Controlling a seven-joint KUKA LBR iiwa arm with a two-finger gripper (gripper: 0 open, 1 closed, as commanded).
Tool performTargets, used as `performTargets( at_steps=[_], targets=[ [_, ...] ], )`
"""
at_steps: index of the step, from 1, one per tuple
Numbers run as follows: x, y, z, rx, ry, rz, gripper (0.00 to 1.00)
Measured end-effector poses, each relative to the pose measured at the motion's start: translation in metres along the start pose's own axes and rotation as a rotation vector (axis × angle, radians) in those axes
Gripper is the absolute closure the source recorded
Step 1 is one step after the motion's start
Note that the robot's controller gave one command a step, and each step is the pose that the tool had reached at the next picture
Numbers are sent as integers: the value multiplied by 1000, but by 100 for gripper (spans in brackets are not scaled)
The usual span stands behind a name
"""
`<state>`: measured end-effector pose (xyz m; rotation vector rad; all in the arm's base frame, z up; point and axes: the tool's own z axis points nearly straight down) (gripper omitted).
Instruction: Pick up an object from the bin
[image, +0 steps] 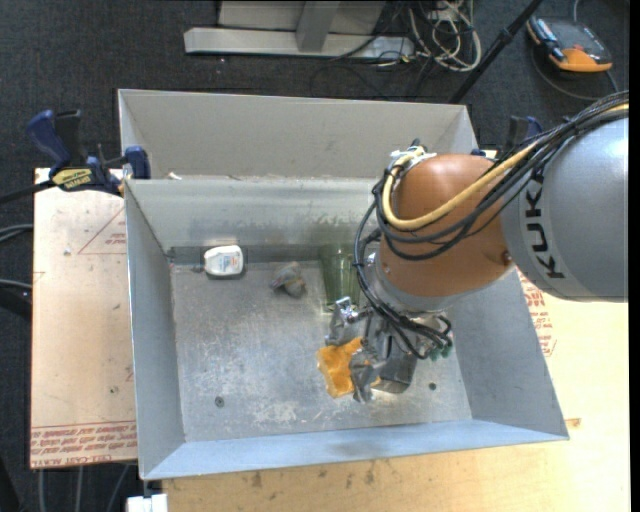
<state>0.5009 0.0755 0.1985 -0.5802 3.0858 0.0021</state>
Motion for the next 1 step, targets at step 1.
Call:
performTargets(
  at_steps=[1],
  targets=[
    [11,2,-36,-3,8,-50,100]
  ],
)
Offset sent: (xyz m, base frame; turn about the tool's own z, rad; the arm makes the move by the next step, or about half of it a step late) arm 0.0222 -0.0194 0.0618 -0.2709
